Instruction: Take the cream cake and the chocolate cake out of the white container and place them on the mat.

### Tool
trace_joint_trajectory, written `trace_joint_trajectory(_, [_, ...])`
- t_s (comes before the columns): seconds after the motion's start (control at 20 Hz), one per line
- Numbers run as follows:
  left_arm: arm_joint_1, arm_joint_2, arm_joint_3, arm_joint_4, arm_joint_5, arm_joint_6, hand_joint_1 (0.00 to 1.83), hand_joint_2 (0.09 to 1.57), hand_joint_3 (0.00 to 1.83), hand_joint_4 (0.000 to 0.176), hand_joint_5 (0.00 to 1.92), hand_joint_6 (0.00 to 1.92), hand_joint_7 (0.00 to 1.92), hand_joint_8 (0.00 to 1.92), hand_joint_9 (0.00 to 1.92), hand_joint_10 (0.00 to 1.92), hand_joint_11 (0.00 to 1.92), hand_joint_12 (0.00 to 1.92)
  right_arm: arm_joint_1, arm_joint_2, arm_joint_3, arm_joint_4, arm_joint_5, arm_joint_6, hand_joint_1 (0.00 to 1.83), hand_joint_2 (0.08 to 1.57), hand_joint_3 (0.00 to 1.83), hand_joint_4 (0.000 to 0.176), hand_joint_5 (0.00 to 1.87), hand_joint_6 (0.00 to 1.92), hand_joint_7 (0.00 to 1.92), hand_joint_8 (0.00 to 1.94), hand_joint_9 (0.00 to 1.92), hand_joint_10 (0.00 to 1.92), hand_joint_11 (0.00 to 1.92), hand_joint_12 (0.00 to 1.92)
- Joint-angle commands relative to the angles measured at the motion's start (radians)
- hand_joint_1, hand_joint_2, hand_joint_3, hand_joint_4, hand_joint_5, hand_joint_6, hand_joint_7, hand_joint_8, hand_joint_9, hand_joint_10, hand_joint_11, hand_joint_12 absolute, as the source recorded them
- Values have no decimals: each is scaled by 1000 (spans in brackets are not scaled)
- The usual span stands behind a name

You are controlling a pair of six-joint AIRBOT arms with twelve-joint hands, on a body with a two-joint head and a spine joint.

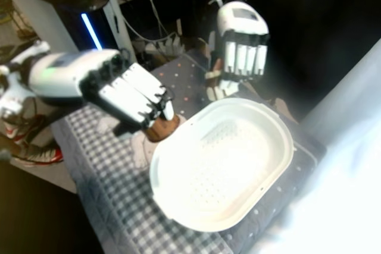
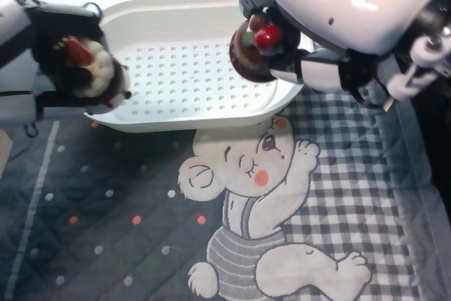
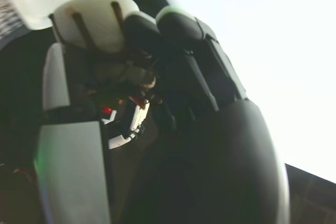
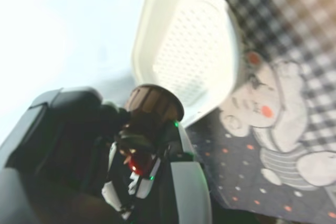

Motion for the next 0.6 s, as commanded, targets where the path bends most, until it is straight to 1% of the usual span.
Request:
trace_joint_trajectory(0.0, [-7, 4, -10, 18, -159, -1, 1365, 1150, 0, 0, 816, 1134, 903, 1097, 883, 1290, 688, 1378, 3, 7, -10, -13, 163, -6, 1270, 1104, 0, 0, 1121, 536, 950, 1308, 609, 1595, 519, 1921])
trace_joint_trajectory(0.05, [12, 19, -34, 22, -172, -1, 1363, 1151, 0, 0, 834, 1137, 888, 1091, 878, 1294, 672, 1375, -15, 22, -30, -13, 178, -6, 1263, 1120, 2, 0, 1092, 570, 915, 1373, 591, 1613, 511, 1921])
trace_joint_trajectory(0.1, [28, 29, -52, 25, -180, -1, 1359, 1158, 1, 0, 819, 1175, 857, 1111, 880, 1298, 677, 1360, -59, 29, -43, -18, 196, -6, 1267, 1116, 0, 0, 1073, 594, 947, 1335, 578, 1593, 483, 1921])
trace_joint_trajectory(0.15, [46, 32, -64, 25, -189, -1, 1360, 1160, 0, 0, 802, 1195, 852, 1110, 898, 1277, 738, 1299, -93, 37, -53, -17, 222, -6, 1266, 1122, 1, 0, 1058, 601, 939, 1354, 577, 1614, 504, 1921])
trace_joint_trajectory(0.2, [64, 34, -77, 25, -190, -1, 1360, 1160, 0, 0, 802, 1195, 852, 1110, 898, 1277, 738, 1299, -133, 45, -65, -1, 243, -4, 1266, 1122, 1, 0, 1058, 601, 939, 1354, 577, 1614, 504, 1921])
trace_joint_trajectory(0.25, [79, 34, -90, 25, -180, -11, 1358, 1165, 2, 0, 782, 1198, 851, 1136, 883, 1310, 765, 1287, -177, 50, -79, 23, 259, -4, 1274, 1107, 0, 0, 1058, 613, 998, 1258, 584, 1534, 414, 1918])
trace_joint_trajectory(0.3, [90, 32, -95, 27, -176, -25, 1358, 1165, 2, 0, 782, 1198, 851, 1136, 883, 1310, 765, 1287, -196, 50, -83, 36, 263, -4, 1274, 1107, 0, 0, 1058, 613, 998, 1258, 584, 1534, 414, 1918])
trace_joint_trajectory(0.35, [122, 24, -99, 27, -178, -56, 1354, 1178, 1, 0, 756, 1248, 866, 1115, 829, 1376, 699, 1308, -224, 41, -85, 57, 265, -4, 1280, 1091, 0, 0, 1075, 616, 1040, 1179, 574, 1540, 422, 1920])
trace_joint_trajectory(0.4, [152, 16, -100, 22, -182, -91, 1353, 1183, 0, 0, 740, 1240, 881, 1120, 805, 1411, 656, 1355, -241, 31, -88, 73, 265, -4, 1282, 1088, 0, 0, 1064, 625, 1058, 1146, 577, 1545, 406, 1921])
trace_joint_trajectory(0.45, [192, 5, -101, 13, -188, -128, 1348, 1199, 3, 0, 705, 1243, 838, 1195, 790, 1470, 663, 1407, -260, 16, -94, 87, 265, -4, 1281, 1092, 0, 0, 1073, 591, 1037, 1186, 573, 1539, 395, 1921])
trace_joint_trajectory(0.5, [223, -2, -107, 1, -193, -141, 1349, 1201, 0, 0, 707, 1223, 829, 1219, 798, 1467, 682, 1415, -275, 6, -101, 97, 265, -4, 1281, 1091, 0, 0, 1085, 568, 1037, 1187, 585, 1532, 407, 1921])
trace_joint_trajectory(0.55, [251, -7, -115, -14, -197, -142, 1353, 1191, 0, 0, 737, 1185, 849, 1195, 803, 1454, 689, 1431, -291, -4, -108, 106, 265, -3, 1284, 1085, 0, 0, 1075, 599, 1064, 1128, 579, 1525, 417, 1921])
